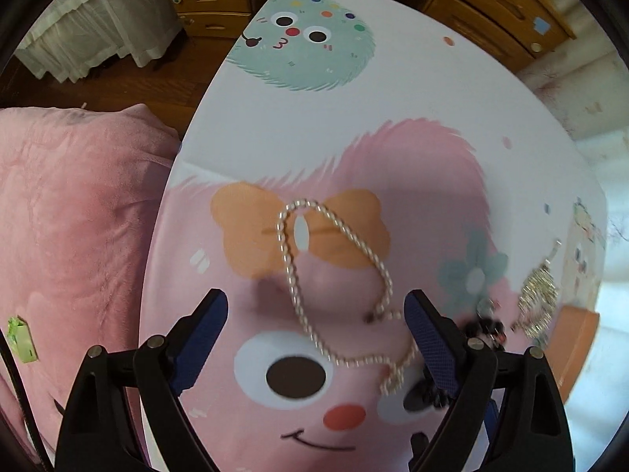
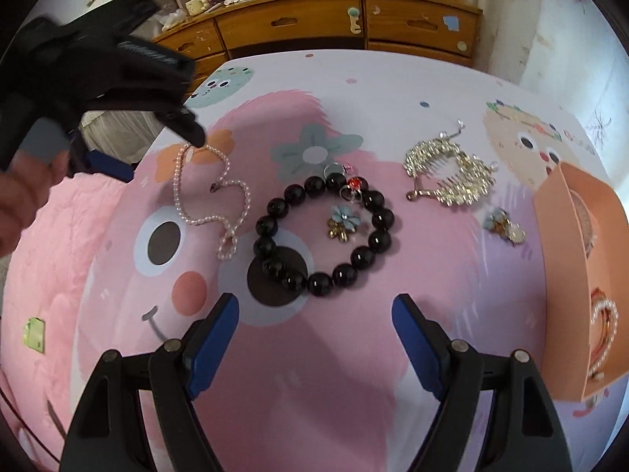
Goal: Organize jewelry
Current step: 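Grasp the pearl necklace with the left tool while the right tool approaches the black bead bracelet, then grasp the black bead bracelet with the right tool while the left tool holds the necklace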
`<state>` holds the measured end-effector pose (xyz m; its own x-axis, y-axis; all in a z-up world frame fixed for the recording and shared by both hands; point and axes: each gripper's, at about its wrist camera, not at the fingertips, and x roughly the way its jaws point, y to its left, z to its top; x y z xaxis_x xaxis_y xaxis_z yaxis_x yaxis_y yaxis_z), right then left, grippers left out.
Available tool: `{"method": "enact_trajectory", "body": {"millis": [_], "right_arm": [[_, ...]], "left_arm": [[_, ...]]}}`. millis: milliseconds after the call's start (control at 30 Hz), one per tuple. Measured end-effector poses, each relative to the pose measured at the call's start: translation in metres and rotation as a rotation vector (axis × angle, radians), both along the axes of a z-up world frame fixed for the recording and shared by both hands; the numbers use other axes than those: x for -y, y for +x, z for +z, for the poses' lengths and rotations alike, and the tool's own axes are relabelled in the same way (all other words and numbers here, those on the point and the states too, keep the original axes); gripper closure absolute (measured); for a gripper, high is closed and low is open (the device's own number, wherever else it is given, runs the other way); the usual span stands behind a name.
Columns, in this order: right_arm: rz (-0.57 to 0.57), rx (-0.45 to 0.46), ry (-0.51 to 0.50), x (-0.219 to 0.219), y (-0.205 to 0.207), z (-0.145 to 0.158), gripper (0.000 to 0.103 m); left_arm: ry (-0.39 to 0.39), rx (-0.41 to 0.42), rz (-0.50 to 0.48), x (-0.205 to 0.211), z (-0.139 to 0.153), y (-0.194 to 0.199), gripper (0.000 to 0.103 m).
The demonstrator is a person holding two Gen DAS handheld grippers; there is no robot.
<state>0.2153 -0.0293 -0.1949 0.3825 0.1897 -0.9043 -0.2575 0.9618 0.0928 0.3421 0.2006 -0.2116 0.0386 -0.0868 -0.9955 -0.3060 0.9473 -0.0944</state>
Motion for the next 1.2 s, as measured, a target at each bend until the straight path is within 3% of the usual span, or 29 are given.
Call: {"method": "enact_trajectory", "body": {"millis": [333,533,800,933,1000,1033,1067,1167,1200], "right_arm": [[0.078,0.04,-0.05,-0.015,0.003,-0.006,0.022],[0.086,0.051,-0.084,-0.017,0.006,-0.01,0.022],[0.084,0.088,-0.103,-0.015,0.014,-0.017,0.022],[0.093,0.111,-0.093,-0.016,0.015,-0.018,0.022],[0.098,0.122,-0.09,-0.017,0.014,-0.018,0.022],[0.1,0.128,-0.088,-0.018,0.014,-0.019,0.022],[0.101,0.132,-0.087,-0.017,0.014,-0.019,0.022],[0.119,0.148,-0.08,-0.018,0.014,-0.019,0.028],[0.13,0.154,-0.076,-0.018,0.013,-0.018,0.041]], "left_arm": [[0.054,0.009,-0.044,0.016,-0.022,0.008,0.017],[0.082,0.058,-0.232,0.048,-0.016,0.003,0.026],[0.076,0.081,-0.502,0.08,-0.011,-0.044,0.032],[0.075,0.126,-0.578,0.083,-0.005,-0.064,0.053],[0.07,0.146,-0.593,0.081,-0.002,-0.074,0.07],[0.065,0.15,-0.593,0.078,-0.001,-0.078,0.087],[0.05,0.144,-0.584,0.075,0.0,-0.08,0.096],[-0.068,0.111,-0.51,0.063,0.0,-0.082,0.097],[-0.087,0.105,-0.491,0.061,0.001,-0.083,0.097]]}}
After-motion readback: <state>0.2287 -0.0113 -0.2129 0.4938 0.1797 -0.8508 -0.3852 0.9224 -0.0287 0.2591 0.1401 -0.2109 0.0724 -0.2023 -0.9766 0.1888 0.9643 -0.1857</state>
